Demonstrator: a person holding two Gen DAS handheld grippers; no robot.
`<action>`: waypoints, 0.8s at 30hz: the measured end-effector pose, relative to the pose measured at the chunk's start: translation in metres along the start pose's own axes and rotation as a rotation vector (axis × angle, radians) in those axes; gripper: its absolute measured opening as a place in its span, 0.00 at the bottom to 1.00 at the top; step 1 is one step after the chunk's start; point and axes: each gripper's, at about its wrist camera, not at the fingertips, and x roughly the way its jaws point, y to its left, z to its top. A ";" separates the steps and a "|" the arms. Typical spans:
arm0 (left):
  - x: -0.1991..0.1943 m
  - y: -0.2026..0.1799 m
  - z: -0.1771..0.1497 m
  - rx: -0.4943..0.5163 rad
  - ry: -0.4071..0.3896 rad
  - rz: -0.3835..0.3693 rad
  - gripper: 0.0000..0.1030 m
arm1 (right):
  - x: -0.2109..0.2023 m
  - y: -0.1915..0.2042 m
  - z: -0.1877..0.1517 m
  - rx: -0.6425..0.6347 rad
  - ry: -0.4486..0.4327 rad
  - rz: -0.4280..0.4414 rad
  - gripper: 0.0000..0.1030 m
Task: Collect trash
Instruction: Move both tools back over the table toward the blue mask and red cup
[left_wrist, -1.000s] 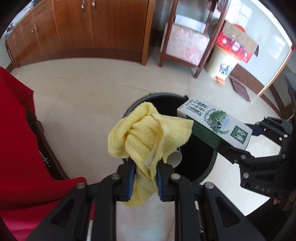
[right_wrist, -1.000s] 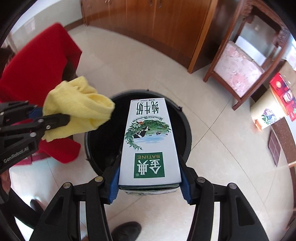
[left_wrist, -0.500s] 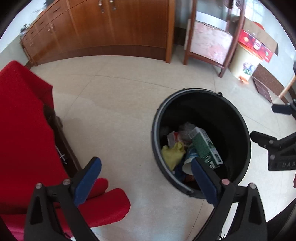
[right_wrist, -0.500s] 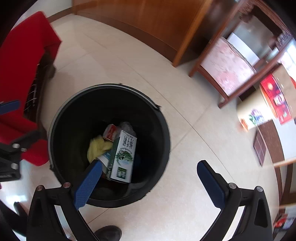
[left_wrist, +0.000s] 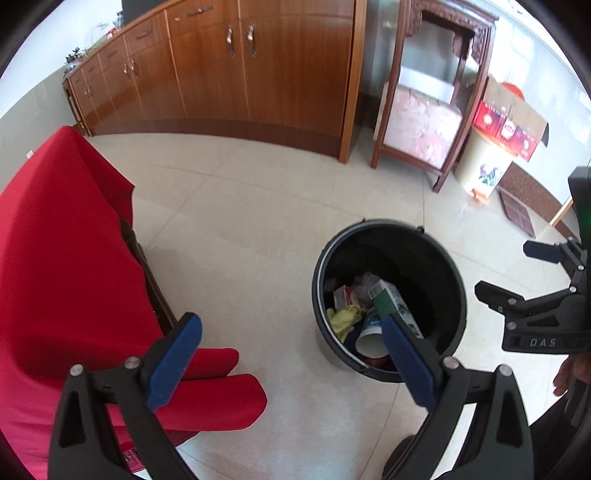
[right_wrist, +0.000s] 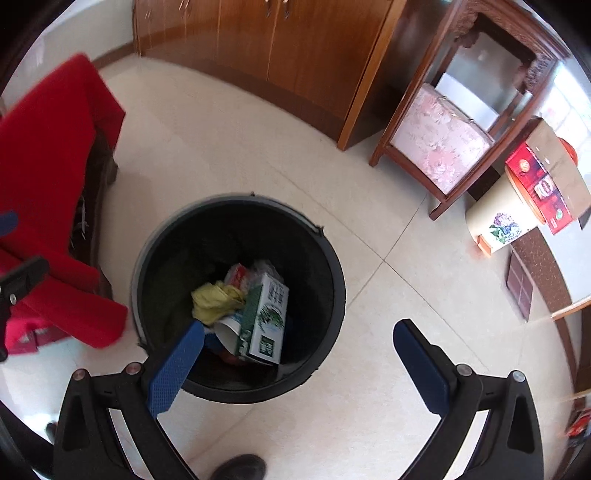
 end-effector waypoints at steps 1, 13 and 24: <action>-0.005 0.002 0.001 -0.004 -0.011 0.002 0.96 | -0.007 0.000 0.000 0.014 -0.016 0.005 1.00; -0.055 0.019 0.005 -0.042 -0.106 0.023 0.96 | -0.079 0.020 0.012 0.035 -0.157 0.038 1.00; -0.096 0.058 0.005 -0.116 -0.188 0.062 0.96 | -0.134 0.065 0.041 -0.027 -0.278 0.082 1.00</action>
